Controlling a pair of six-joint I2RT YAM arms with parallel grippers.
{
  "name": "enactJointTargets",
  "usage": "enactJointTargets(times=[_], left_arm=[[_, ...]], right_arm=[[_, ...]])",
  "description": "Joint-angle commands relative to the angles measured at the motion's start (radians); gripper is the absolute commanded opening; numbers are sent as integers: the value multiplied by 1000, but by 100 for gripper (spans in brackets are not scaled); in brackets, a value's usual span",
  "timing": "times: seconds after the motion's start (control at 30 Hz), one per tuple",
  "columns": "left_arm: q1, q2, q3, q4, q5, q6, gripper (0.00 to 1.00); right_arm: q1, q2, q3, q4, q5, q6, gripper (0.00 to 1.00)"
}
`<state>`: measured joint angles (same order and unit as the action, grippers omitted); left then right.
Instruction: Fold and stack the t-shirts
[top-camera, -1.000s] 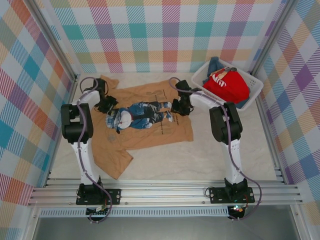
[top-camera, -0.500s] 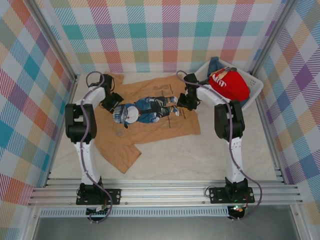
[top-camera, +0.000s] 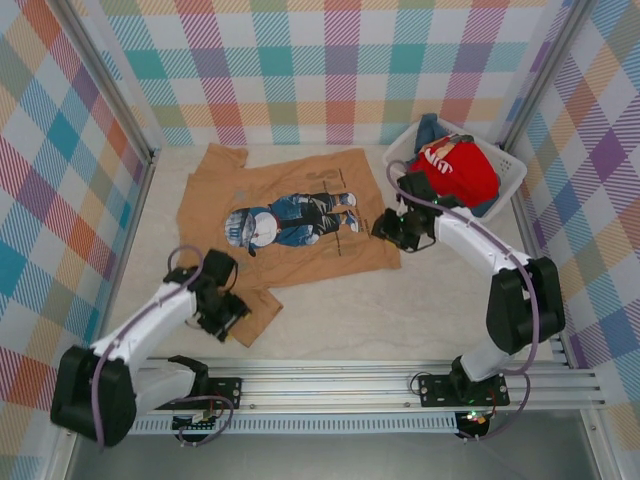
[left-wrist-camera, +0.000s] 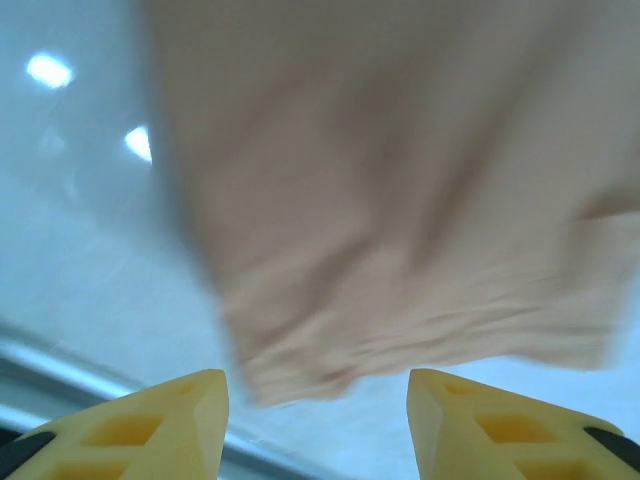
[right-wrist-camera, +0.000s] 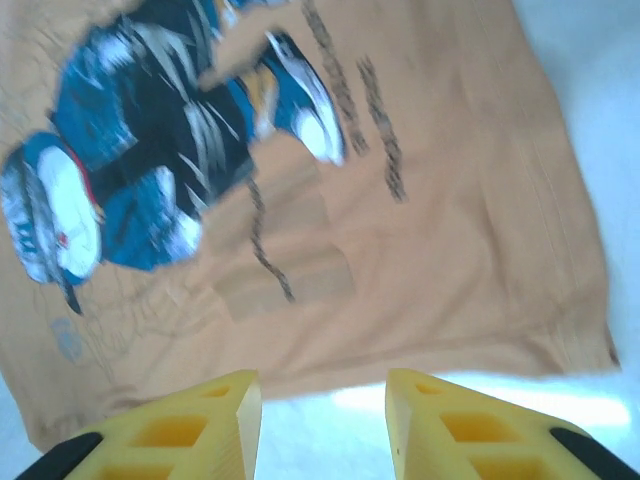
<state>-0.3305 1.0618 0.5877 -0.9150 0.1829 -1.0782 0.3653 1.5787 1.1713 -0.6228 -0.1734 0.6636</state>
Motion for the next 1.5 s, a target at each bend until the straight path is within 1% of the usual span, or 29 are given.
enactJointTargets(times=[0.0, 0.1, 0.23, 0.4, 0.5, 0.6, 0.67, 0.7, 0.77, 0.8, 0.9, 0.97, 1.13, 1.27, 1.47], left_arm=[[-36, -119, -83, 32, 58, -206, 49], [-56, -154, -136, 84, 79, -264, 46], [-89, -138, -133, 88, 68, -268, 45], [-114, -118, -142, 83, 41, -274, 41], [-118, -97, -170, 154, 49, -292, 36], [-133, -36, -151, 174, 32, -276, 31], [-140, -4, -142, 199, 23, -265, 24], [-143, 11, -133, 199, 10, -257, 18], [-151, 21, -89, 145, -44, -228, 3], [-157, 11, -57, 90, -90, -215, 0], [-170, -65, 9, -61, -223, -212, 0], [-170, -116, 20, -104, -261, -219, 0], [-170, -157, 0, -116, -232, -230, 0], [-170, -171, 3, -130, -244, -235, 0], [-170, -160, 2, -111, -237, -230, 0]], right_arm=[[0, -82, -98, -4, -51, 29, 38], [0, -135, -165, -8, -49, 22, 38], [-1, -175, -215, -12, -42, 16, 37], [-1, -184, -223, -12, -34, 12, 37], [-1, -184, -223, -8, -35, 17, 37], [-2, -187, -226, -12, -24, 25, 37], [-2, -189, -228, -30, 4, 32, 37], [-3, -188, -228, -48, 33, 40, 37], [-13, -185, -236, -67, 79, 53, 37], [-22, -182, -244, -58, 86, 60, 37], [-37, -141, -246, -26, 92, 67, 37], [-40, -98, -231, -10, 91, 75, 36], [-61, -6, -209, 22, 98, 146, 32], [-63, 55, -173, 44, 88, 185, 32], [-64, 119, -132, 54, 117, 188, 30]])
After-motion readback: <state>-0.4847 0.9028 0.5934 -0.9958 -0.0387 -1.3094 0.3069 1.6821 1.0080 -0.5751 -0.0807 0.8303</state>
